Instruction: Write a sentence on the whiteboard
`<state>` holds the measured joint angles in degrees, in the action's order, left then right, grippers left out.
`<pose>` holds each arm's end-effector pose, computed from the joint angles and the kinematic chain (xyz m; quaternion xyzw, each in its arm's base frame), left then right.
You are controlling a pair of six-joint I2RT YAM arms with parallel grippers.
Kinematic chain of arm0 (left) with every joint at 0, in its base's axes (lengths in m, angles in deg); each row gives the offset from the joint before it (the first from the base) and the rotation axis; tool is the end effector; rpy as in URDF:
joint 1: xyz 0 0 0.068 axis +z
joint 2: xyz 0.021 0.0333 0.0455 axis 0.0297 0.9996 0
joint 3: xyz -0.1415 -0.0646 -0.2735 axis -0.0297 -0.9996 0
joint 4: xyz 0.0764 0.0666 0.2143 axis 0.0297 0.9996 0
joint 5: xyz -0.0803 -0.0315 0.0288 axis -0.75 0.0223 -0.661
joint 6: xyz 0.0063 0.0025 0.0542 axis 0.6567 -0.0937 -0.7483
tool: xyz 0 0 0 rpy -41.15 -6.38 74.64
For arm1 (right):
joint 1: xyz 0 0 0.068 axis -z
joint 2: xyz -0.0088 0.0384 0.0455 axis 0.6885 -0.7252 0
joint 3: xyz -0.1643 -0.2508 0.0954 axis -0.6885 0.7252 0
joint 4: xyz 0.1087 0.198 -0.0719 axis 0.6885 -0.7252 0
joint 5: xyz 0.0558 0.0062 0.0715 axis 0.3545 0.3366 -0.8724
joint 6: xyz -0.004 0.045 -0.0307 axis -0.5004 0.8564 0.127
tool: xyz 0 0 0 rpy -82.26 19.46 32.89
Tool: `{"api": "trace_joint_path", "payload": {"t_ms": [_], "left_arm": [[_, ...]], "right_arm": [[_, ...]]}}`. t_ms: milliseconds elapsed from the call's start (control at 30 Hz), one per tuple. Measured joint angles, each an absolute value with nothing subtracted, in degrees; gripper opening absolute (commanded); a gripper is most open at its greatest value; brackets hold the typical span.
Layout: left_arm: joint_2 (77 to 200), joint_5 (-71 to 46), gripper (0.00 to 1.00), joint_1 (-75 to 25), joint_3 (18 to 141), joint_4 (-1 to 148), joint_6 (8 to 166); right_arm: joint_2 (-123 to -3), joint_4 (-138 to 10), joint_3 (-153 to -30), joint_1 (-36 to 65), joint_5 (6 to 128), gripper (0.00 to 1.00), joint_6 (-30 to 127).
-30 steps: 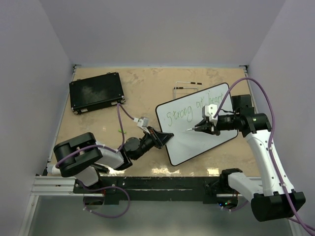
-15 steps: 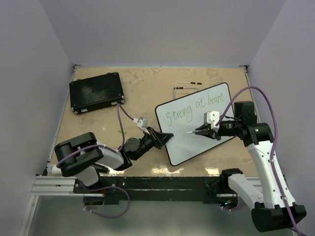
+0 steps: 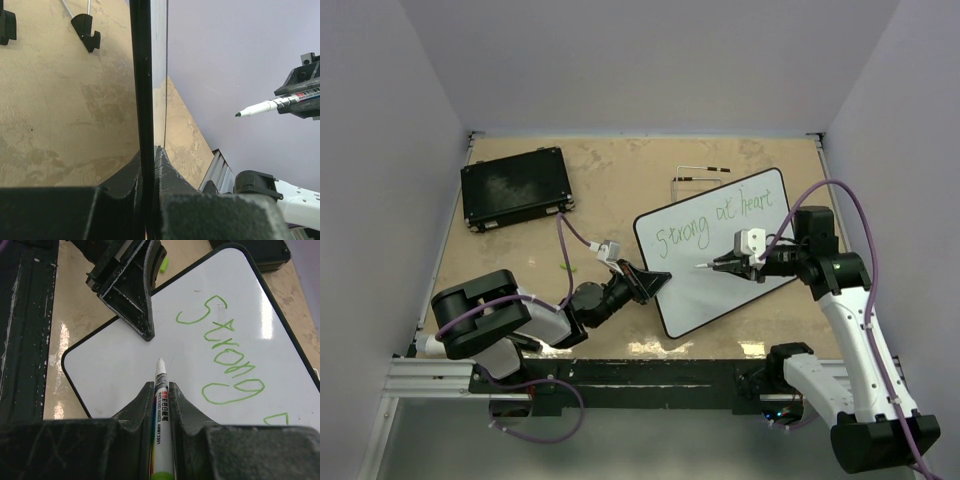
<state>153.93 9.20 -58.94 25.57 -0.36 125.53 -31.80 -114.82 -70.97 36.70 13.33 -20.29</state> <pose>0.1333 -0.2194 0.2356 -0.0216 0.6862 -0.5485 0.4774 0.0930 0.0436 0.3624 -0.6088 0.5491 0.2725 0.5036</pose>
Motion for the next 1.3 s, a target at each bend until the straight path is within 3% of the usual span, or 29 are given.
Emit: {"api": "trace_joint_path", "payload": {"t_ms": [800,1300], "left_arm": [[153.9,9.2,0.0,-59.1,25.5,-0.5,125.5],[153.9,9.3,0.0,-59.1,25.2,-0.8,126.0]], "right_arm": [[-32.1,-122.0,-69.6,36.7,10.4,0.0,-32.6],[-33.2,-120.7,-69.6,36.7,11.1,0.0,-28.0]]}}
